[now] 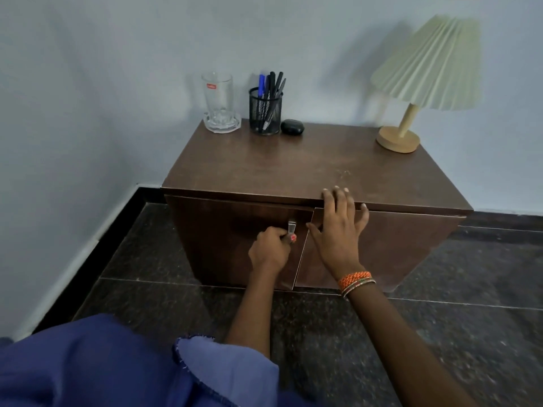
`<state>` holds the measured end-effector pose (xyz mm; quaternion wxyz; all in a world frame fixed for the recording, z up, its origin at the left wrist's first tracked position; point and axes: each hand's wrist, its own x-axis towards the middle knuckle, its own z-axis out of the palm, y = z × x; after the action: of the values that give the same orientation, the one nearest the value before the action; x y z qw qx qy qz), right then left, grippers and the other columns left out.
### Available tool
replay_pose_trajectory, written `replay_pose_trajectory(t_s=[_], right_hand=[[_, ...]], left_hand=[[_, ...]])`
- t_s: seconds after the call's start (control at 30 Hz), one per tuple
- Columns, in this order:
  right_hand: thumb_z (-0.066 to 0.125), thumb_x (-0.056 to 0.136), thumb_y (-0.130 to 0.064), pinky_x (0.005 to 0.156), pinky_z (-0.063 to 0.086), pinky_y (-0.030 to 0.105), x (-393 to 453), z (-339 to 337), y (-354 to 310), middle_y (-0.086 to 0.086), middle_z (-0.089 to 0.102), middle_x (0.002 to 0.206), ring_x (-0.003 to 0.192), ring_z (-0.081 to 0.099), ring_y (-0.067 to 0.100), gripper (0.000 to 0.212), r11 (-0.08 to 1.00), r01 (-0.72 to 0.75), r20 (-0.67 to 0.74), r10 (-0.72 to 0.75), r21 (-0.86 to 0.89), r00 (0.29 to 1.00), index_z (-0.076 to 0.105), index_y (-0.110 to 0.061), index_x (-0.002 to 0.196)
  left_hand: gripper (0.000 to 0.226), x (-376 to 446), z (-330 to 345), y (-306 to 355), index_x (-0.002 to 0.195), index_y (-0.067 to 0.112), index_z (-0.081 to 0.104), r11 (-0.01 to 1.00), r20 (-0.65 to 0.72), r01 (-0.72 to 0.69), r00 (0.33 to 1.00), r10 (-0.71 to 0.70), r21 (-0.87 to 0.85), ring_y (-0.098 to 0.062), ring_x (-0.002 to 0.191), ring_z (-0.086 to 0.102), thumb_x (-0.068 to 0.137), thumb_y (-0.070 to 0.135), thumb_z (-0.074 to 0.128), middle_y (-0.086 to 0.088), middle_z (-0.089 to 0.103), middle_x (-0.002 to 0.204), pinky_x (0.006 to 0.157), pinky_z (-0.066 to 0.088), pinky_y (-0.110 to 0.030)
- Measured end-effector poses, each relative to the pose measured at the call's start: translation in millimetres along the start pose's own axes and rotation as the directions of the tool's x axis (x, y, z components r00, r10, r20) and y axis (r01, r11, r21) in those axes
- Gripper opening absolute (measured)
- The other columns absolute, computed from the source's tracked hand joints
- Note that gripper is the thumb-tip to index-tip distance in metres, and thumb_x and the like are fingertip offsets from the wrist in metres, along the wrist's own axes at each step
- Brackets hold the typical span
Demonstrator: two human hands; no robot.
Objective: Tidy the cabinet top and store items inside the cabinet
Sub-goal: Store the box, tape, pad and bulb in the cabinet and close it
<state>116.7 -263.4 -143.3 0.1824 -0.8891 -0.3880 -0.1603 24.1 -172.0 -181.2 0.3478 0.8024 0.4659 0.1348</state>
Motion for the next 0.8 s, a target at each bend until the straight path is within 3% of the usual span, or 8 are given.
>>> replay_pose_trajectory(t_s=[0.13,0.27,0.4,0.47,0.53,0.63,0.7,0.8], right_hand=[[0.077,0.07,-0.03,0.103,0.026,0.058,12,3,0,0.01,0.05,0.129,0.124,0.044,0.029,0.052,0.999,-0.007,-0.08,0.004,-0.043,0.997,0.053,-0.015,0.114],[0.081,0.065,-0.031,0.101,0.032,0.055,14,8,-2,0.009,0.055,0.119,0.114,0.051,0.029,0.05,0.998,-0.006,-0.12,-0.002,-0.065,0.993,0.054,-0.015,0.104],[0.077,0.066,-0.037,0.098,0.036,0.052,16,8,2,0.01,0.057,0.114,0.107,0.052,0.031,0.048,0.995,0.037,-0.126,-0.048,-0.088,0.991,0.054,-0.014,0.101],[0.067,0.07,-0.043,0.094,0.039,0.047,18,2,3,0.009,0.055,0.109,0.103,0.051,0.03,0.043,0.996,0.067,-0.115,-0.074,-0.061,0.991,0.053,-0.015,0.099],[0.058,0.073,-0.048,0.087,0.041,0.043,20,-6,5,0.005,0.053,0.101,0.096,0.049,0.026,0.039,0.996,0.084,-0.096,-0.085,-0.017,0.992,0.051,-0.017,0.095],[0.052,0.076,-0.046,0.079,0.039,0.038,25,-24,10,0.001,0.051,0.096,0.093,0.048,0.023,0.031,0.993,0.11,-0.02,-0.109,0.047,0.994,0.048,-0.019,0.091],[0.051,0.079,-0.042,0.082,0.039,0.037,35,-38,14,0.001,0.051,0.099,0.097,0.049,0.023,0.027,0.986,0.128,0.086,-0.137,0.103,0.987,0.05,-0.019,0.093],[0.053,0.081,-0.038,0.092,0.039,0.042,65,-57,14,0.004,0.057,0.109,0.108,0.052,0.026,0.029,0.983,0.158,0.282,-0.178,0.092,0.943,0.056,-0.017,0.101]], left_hand=[[0.025,7,5,5,0.1,0.026,0.07,1.0,-0.027,0.008,1.0,-0.009,-0.027,-0.029,0.1,0.062,0.089,0.042,0.055,-0.006,0.071,0.101,0.078,0.045,-0.033],[0.02,13,1,4,0.089,0.015,0.07,0.985,0.087,-0.041,0.995,0.057,-0.168,-0.029,0.087,0.068,0.088,0.033,0.059,-0.011,0.072,0.084,0.073,0.052,-0.036],[0.033,15,-7,13,0.092,0.02,0.067,0.998,0.071,-0.051,0.996,0.048,0.031,-0.028,0.089,0.066,0.085,0.047,0.05,-0.008,0.071,0.091,0.077,0.053,-0.034],[0.038,13,-16,26,0.087,0.015,0.065,0.999,0.143,-0.008,0.99,0.002,0.044,-0.028,0.08,0.069,0.084,0.048,0.045,-0.009,0.07,0.085,0.074,0.058,-0.04],[0.031,7,-30,43,0.091,0.011,0.063,0.99,0.281,0.015,0.958,-0.054,0.138,-0.024,0.071,0.068,0.088,0.037,0.047,-0.007,0.07,0.082,0.07,0.059,-0.037],[0.029,6,-56,71,0.099,0.005,0.063,0.952,0.402,-0.071,0.914,-0.058,0.298,-0.019,0.062,0.062,0.092,0.027,0.045,-0.008,0.073,0.093,0.054,0.052,-0.021],[0.022,9,-75,91,0.097,0.007,0.06,0.95,0.454,-0.146,0.891,0.005,0.276,-0.013,0.06,0.058,0.095,0.021,0.043,-0.011,0.071,0.106,0.044,0.044,-0.016],[0.022,15,-104,120,0.1,0.01,0.062,0.922,0.344,-0.291,0.919,0.195,0.256,-0.026,0.086,0.065,0.096,0.024,0.045,-0.016,0.068,0.109,0.064,0.047,-0.027]])
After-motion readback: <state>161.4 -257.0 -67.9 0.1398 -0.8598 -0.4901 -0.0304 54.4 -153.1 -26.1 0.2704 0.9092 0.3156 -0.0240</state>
